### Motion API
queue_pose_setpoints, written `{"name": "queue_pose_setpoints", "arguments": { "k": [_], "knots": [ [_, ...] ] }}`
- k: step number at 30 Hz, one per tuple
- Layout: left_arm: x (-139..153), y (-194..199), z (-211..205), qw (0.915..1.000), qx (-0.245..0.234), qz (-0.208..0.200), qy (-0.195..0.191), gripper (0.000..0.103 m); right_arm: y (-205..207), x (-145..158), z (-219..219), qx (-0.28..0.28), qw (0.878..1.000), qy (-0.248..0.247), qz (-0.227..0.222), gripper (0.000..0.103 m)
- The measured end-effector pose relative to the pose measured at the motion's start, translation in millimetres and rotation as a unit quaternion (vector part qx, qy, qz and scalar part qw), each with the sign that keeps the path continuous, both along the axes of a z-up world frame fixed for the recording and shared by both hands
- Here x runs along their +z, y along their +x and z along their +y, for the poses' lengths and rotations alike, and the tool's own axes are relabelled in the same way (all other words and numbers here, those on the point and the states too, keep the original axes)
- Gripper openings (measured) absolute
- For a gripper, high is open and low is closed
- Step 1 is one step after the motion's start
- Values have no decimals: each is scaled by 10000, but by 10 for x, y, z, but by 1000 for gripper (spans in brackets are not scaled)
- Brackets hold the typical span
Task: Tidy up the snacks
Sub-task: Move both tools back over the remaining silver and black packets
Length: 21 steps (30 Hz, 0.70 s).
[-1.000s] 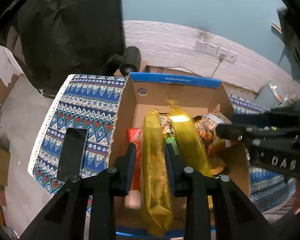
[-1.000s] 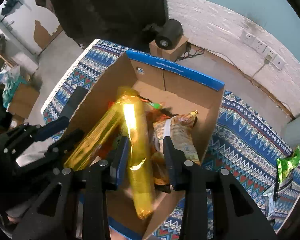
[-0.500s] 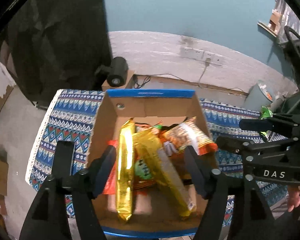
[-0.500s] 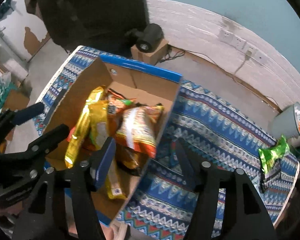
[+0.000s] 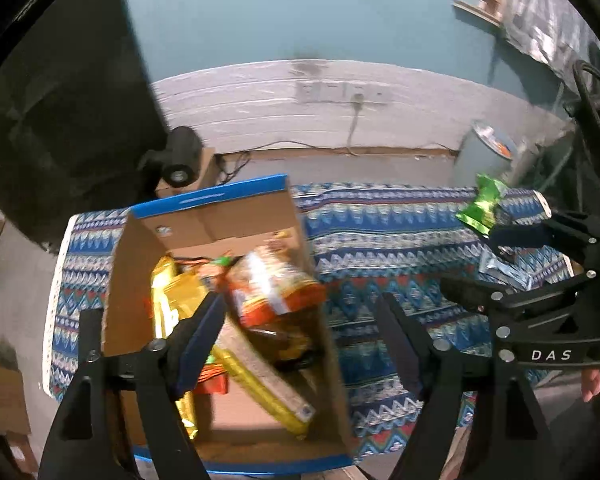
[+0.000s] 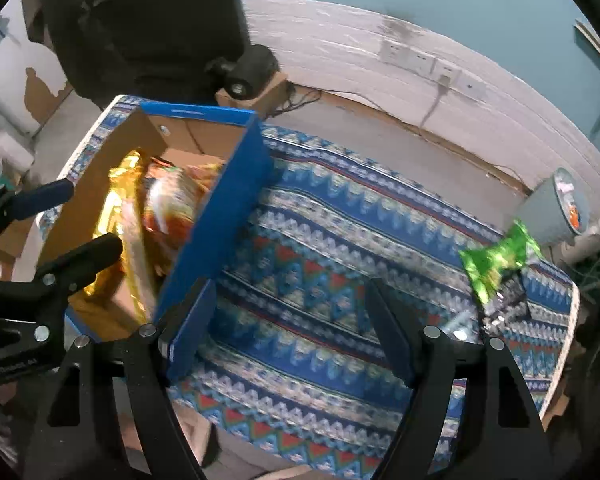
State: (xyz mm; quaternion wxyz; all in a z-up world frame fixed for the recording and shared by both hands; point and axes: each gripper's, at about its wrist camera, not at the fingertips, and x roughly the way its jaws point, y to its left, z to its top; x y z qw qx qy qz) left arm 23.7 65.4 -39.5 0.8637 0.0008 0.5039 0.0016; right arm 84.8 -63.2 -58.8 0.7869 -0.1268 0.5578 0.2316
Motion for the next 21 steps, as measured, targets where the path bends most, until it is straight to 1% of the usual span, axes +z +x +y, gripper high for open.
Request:
{"name": "queue_pose_setpoints", "arguments": {
  "k": [8, 13, 16, 21],
  "knots": [
    [-7, 64, -612, 9983, -516, 83, 264, 82, -27, -51, -665, -407, 9991, -61, 58, 77],
    [-41, 120, -948, 9963, -799, 204, 227, 82, -44, -128, -1068, -536, 9984, -123, 157, 77],
    [-120, 152, -1143, 9949, -947, 245, 262, 82, -27, -180, -1353, -707, 9971, -217, 193, 77],
    [-296, 208, -1388, 9916, -1168, 481, 263, 82, 28, -311, -1829, -1188, 9919, -341, 288, 77]
  ]
}}
